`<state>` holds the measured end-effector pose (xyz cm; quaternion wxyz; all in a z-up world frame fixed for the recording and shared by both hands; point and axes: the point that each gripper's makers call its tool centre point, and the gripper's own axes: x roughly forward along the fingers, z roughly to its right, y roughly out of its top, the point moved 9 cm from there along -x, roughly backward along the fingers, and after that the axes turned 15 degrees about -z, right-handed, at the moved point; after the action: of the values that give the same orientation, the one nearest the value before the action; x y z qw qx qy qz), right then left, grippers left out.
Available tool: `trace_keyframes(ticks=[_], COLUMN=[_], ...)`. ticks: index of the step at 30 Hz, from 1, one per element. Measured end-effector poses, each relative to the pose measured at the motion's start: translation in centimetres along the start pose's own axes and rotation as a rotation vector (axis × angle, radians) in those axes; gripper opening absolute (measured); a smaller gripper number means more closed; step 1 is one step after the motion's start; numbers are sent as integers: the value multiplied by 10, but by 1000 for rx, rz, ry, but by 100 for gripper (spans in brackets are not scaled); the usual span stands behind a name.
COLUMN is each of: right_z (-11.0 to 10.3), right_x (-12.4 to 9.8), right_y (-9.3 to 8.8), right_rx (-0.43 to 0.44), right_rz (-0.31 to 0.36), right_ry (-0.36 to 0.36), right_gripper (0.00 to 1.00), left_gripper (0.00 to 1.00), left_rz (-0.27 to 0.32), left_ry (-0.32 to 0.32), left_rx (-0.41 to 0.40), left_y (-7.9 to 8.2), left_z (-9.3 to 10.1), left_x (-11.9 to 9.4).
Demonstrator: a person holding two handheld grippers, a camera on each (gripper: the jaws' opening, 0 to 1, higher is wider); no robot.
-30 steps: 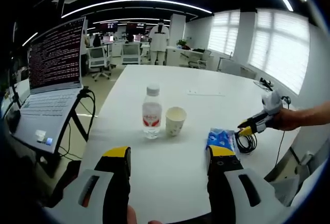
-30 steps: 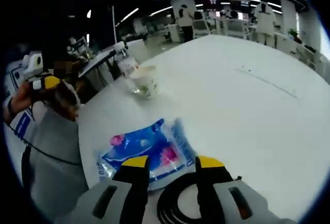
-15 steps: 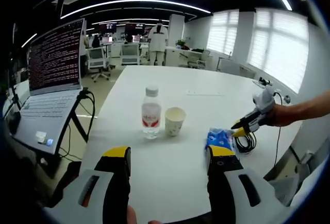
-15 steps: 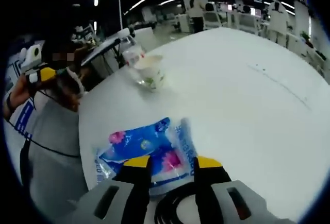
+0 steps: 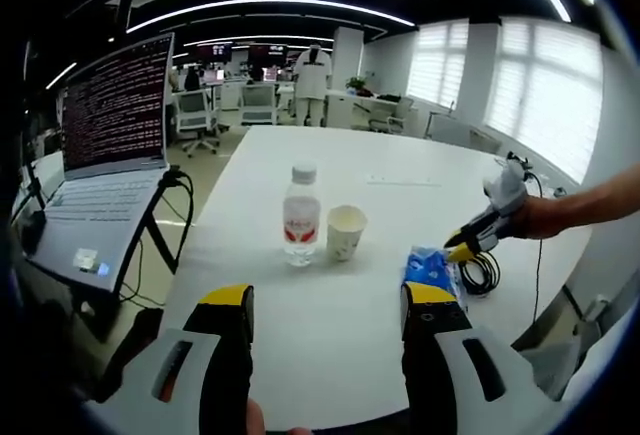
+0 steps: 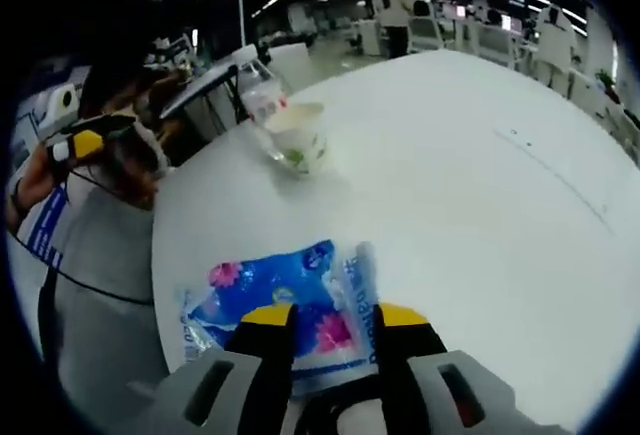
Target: Arrange the tabletop items into an orderly group along one side of the table until the central work area is clear of visible clutter.
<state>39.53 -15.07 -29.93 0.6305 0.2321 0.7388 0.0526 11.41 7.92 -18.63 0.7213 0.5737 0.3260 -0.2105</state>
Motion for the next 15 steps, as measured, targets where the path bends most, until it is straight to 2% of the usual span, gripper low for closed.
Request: trace_keyframes(ticks=[3,6,9,12,15], right_z=[6,-2,2,7,8], right_x=[5,7,9,10,8], right_y=[2,3,3,1,1], right_rx=[37,10,1,31,25], right_rz=[6,-11,-26,-8,2], right_ry=[12,5,-18,-14,-33], right_gripper=[25,23,16,11,3], left_gripper=[60,60,60,60,59], left_rz=[0,-3,-2,-2,-3], left_ry=[2,4,7,9,12], left_rx=[4,3,-2,-4,-8], left_y=[0,-1,-3,-3,-5], left_z=[0,-1,-3,-3,-5], left_x=[-1,-2,-3,-3,-3])
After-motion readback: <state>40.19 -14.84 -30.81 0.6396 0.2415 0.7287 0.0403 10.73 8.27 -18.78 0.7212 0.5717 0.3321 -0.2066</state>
